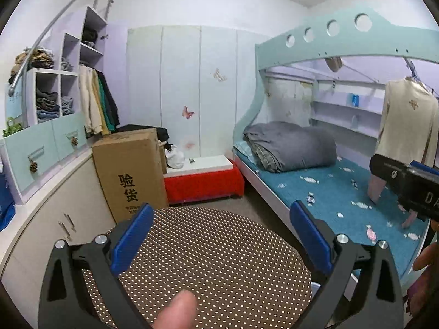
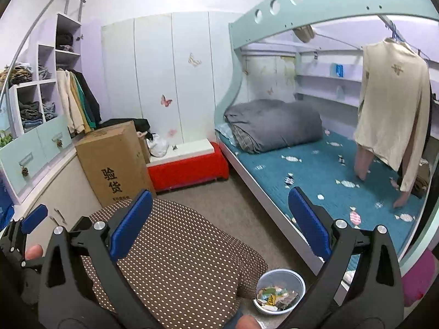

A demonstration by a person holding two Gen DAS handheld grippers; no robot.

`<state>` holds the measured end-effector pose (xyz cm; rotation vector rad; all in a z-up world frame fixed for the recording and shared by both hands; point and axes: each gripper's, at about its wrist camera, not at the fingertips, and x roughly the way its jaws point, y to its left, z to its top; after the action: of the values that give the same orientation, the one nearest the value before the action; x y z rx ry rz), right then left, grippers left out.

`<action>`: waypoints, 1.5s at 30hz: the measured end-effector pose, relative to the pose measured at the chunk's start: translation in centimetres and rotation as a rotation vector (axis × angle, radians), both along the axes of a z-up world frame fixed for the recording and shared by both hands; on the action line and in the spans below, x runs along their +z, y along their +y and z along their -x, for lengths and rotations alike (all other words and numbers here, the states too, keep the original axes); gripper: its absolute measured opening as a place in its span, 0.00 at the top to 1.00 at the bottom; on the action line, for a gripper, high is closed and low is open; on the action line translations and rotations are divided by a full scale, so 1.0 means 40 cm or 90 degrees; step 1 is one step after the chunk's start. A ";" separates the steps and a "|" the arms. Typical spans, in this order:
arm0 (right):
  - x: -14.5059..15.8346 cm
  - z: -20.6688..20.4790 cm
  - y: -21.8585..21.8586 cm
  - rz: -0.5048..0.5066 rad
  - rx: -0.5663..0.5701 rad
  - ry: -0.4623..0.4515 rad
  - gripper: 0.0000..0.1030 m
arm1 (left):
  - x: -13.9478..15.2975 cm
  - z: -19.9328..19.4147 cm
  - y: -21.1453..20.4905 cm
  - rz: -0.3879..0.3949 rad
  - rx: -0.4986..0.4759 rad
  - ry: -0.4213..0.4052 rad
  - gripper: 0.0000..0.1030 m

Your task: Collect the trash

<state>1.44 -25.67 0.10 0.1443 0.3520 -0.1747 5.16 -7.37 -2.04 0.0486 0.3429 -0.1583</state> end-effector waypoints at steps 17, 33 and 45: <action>0.028 0.016 0.027 0.019 0.002 -0.026 0.06 | 0.046 0.044 0.042 0.024 0.033 -0.038 0.05; 0.030 0.005 0.042 0.023 0.017 -0.026 0.06 | 0.045 0.045 0.056 0.034 0.041 -0.041 0.05; 0.024 0.001 0.046 0.021 0.020 -0.022 0.06 | 0.042 0.031 0.066 0.032 0.045 -0.032 0.05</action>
<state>1.39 -23.85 1.04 0.1096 0.3165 -0.1459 3.92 -4.74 -0.37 -0.0090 0.2896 -0.0954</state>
